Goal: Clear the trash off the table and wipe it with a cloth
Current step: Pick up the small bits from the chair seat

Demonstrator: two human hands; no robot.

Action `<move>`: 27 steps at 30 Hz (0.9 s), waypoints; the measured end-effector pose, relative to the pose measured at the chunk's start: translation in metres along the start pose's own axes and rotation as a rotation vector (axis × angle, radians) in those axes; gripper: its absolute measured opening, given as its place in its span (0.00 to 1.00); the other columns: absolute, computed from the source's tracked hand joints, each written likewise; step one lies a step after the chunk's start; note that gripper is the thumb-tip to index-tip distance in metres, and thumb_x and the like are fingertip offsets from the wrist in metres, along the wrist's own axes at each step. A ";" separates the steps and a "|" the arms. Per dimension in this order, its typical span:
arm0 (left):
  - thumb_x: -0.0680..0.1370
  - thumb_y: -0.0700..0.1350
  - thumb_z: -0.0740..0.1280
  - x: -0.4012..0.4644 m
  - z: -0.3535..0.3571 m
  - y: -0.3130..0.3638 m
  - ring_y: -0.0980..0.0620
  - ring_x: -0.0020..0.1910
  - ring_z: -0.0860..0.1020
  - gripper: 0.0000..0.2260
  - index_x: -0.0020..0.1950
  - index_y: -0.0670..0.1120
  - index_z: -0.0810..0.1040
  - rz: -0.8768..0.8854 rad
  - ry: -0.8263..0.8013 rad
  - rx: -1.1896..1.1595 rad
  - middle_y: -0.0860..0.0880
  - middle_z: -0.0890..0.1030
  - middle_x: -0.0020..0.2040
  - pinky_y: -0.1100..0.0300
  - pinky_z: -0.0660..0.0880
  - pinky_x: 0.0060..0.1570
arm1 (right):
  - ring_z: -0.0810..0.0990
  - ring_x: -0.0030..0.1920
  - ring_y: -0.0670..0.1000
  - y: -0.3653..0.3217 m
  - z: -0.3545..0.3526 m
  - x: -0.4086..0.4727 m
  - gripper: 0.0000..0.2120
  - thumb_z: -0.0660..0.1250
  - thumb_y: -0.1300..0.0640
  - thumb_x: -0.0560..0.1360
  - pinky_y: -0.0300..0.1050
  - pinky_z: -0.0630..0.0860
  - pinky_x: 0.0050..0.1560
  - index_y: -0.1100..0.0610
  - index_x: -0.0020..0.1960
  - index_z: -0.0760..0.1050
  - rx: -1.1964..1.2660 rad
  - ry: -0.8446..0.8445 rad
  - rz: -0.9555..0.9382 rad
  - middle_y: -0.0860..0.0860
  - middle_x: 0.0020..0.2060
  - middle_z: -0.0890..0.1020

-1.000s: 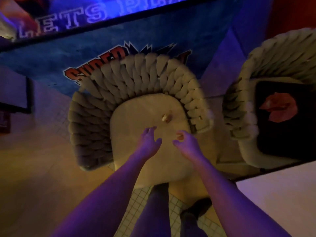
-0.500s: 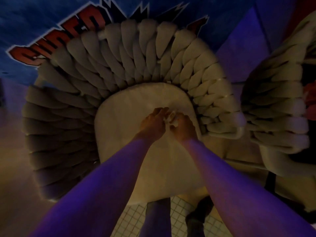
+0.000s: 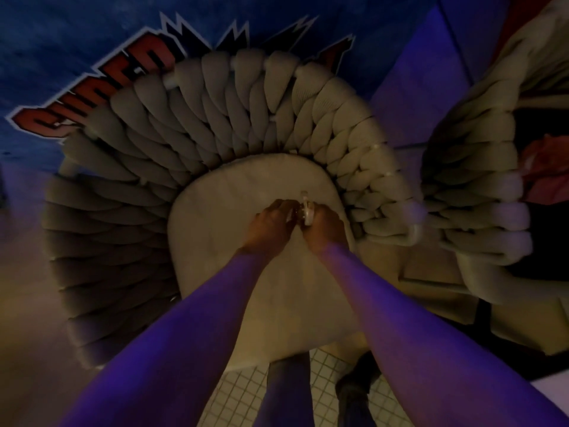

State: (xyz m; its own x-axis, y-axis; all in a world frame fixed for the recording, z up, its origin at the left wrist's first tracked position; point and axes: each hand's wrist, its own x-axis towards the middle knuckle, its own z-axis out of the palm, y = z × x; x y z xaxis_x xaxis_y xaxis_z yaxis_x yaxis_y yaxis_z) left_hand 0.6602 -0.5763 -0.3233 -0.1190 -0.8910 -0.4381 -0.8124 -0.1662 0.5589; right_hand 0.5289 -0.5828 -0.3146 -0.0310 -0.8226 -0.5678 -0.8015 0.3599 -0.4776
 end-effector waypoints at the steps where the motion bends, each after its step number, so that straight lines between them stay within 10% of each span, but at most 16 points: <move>1: 0.80 0.45 0.67 -0.001 -0.005 0.006 0.43 0.58 0.81 0.16 0.68 0.49 0.76 0.004 0.004 -0.007 0.48 0.79 0.64 0.51 0.76 0.54 | 0.80 0.57 0.61 -0.003 -0.008 -0.004 0.14 0.63 0.49 0.80 0.52 0.76 0.55 0.56 0.60 0.78 0.024 0.017 0.001 0.57 0.55 0.81; 27: 0.77 0.46 0.70 -0.075 -0.115 0.223 0.44 0.54 0.81 0.17 0.65 0.52 0.77 0.477 0.099 0.098 0.49 0.81 0.60 0.48 0.79 0.49 | 0.83 0.52 0.52 0.006 -0.240 -0.160 0.15 0.73 0.59 0.73 0.43 0.76 0.50 0.51 0.59 0.81 0.249 0.370 -0.217 0.51 0.52 0.85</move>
State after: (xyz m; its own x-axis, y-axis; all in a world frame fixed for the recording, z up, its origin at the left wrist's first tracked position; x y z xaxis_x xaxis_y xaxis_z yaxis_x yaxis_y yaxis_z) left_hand 0.5531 -0.5946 -0.0848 -0.4399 -0.8947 -0.0780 -0.7311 0.3064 0.6096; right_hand 0.3859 -0.5546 -0.0661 -0.1254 -0.9750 -0.1837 -0.6470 0.2207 -0.7298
